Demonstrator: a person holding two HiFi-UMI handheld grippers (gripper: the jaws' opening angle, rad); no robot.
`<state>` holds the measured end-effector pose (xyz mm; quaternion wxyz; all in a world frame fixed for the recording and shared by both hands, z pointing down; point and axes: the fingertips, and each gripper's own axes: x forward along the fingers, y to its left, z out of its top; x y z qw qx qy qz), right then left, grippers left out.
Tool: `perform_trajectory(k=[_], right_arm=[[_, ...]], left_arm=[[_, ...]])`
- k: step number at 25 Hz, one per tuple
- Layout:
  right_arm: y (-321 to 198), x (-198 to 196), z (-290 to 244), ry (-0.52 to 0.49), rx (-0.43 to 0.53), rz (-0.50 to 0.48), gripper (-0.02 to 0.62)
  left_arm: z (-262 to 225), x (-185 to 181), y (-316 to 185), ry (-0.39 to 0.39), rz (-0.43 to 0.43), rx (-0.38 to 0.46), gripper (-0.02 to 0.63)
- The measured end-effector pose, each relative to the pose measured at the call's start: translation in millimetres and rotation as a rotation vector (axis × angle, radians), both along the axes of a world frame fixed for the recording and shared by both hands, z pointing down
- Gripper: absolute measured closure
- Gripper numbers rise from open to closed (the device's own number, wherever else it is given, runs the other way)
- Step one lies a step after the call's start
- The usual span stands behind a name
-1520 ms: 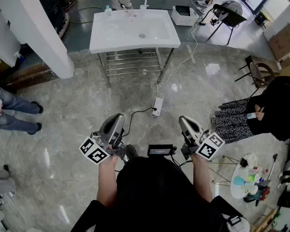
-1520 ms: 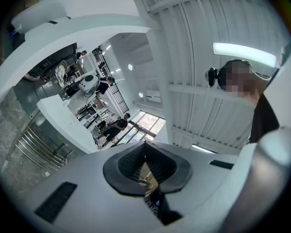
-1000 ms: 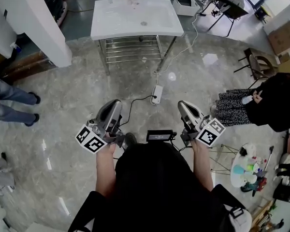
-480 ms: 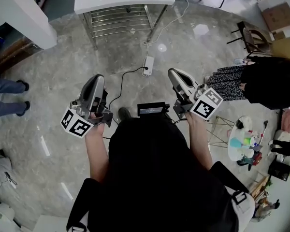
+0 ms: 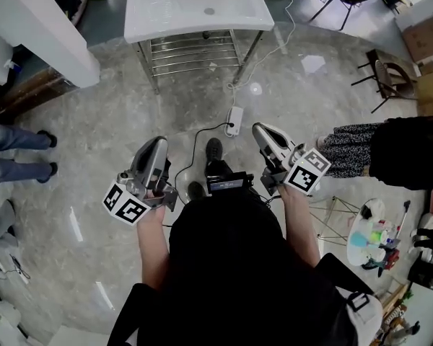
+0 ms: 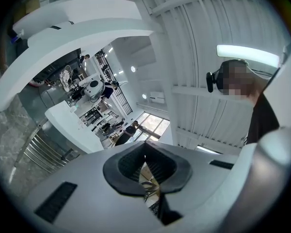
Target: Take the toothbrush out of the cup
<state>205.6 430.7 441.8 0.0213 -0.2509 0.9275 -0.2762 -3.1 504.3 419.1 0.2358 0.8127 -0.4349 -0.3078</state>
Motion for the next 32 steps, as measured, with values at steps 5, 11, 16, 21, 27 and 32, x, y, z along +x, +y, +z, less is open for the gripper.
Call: perform_trajectory(k=[5,11,16,21,27,32], right_arm=[[-54,-27,15,-0.046,-0.022,-0.057,0.589],[-137,-42,7,-0.073,-0.026,-0.093,0.589],[-193,-23,3,-0.093,-0.030,-0.093,0.589],[-235,-2,14,-0.098,-0.043,-0.066,0.589],[-252,17,17,-0.153,-0.060,-0.029,0.589],[-263,16,20,-0.181,-0.068,0.002,0.589]], left_arm=[[3,-16,-40,-0.037,-0.051,-0.023,0.598],[-15,-20,-116,-0.086,-0.065,-0.044,0.598],[-26,-4,-177,-0.115,-0.061,-0.059,0.598],[-27,7,-215,-0.144,-0.047,-0.092,0.598],[-30,20,-244,-0.179,-0.029,-0.118,0.598],[-39,21,-267,-0.203,0.006,-0.104,0.598]])
